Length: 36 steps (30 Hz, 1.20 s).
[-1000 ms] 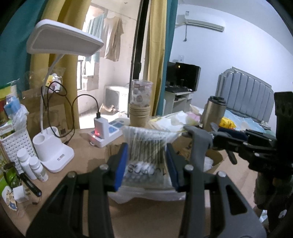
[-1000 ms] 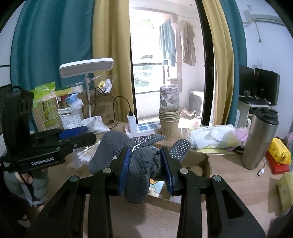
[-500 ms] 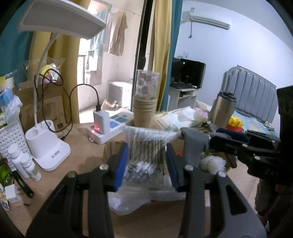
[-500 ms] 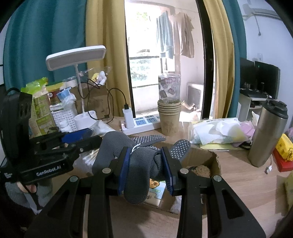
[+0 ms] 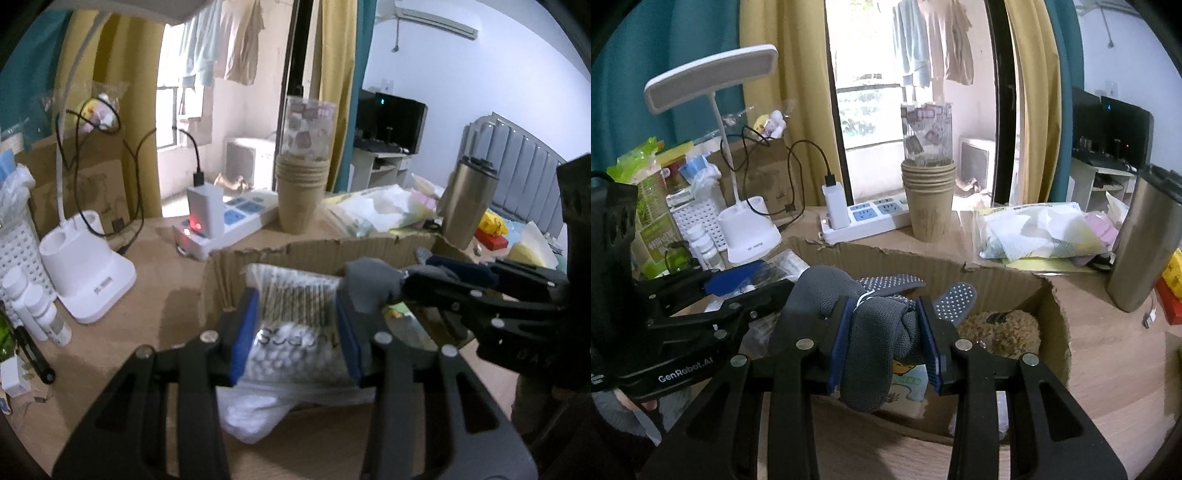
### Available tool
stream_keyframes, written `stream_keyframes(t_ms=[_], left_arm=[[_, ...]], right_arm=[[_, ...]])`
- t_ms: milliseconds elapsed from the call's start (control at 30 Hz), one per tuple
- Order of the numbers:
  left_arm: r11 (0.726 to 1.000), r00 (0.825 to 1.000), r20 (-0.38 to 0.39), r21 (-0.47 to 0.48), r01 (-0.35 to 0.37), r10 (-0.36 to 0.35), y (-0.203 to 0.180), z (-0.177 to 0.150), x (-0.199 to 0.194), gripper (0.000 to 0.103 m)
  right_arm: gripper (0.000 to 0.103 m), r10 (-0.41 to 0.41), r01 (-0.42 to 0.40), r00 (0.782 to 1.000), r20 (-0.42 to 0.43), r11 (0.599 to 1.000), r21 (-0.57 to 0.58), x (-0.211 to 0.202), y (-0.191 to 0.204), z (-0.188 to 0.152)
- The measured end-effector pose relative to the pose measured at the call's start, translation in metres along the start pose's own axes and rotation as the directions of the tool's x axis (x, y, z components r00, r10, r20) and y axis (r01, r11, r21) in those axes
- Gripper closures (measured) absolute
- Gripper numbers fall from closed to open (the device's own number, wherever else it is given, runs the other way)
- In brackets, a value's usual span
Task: Organize soft objects
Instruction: 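Lower the swab bag and gloves into the box and open both grippers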
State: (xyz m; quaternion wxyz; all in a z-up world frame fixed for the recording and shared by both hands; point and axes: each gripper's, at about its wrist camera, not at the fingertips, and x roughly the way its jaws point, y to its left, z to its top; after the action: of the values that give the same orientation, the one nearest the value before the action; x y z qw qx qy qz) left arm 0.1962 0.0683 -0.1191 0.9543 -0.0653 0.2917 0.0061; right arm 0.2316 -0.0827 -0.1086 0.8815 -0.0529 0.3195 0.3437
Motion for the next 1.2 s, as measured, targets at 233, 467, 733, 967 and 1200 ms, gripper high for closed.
stream_keyframes(t_ms=[233, 467, 733, 967, 1200], left_arm=[[1.0, 0.999, -0.019, -0.01, -0.028, 0.028, 0.002, -0.004, 0.007, 0.052], [0.999, 0.999, -0.019, 0.006, -0.037, 0.037, -0.001, -0.005, 0.011, 0.052], [0.998, 0.998, -0.048, 0.05, -0.036, 0.038, -0.008, -0.007, 0.018, 0.052], [0.998, 0.998, -0.03, 0.034, -0.047, 0.048, -0.008, -0.004, 0.009, 0.052], [0.996, 0.995, 0.035, 0.008, -0.091, 0.09, -0.014, 0.001, -0.013, 0.051]], right_arm=[[0.065, -0.016, 0.017, 0.999, -0.046, 1.0, 0.01, 0.013, -0.002, -0.008], [0.065, -0.032, 0.034, 0.996, -0.077, 0.999, 0.016, 0.02, -0.006, -0.013], [0.058, -0.013, 0.016, 0.997, -0.08, 1.0, 0.026, 0.018, -0.009, -0.014], [0.049, -0.021, 0.022, 0.999, -0.048, 0.999, 0.03, 0.004, -0.01, -0.01], [0.046, -0.03, 0.031, 1.0, -0.008, 0.999, 0.026, -0.019, -0.011, -0.007]])
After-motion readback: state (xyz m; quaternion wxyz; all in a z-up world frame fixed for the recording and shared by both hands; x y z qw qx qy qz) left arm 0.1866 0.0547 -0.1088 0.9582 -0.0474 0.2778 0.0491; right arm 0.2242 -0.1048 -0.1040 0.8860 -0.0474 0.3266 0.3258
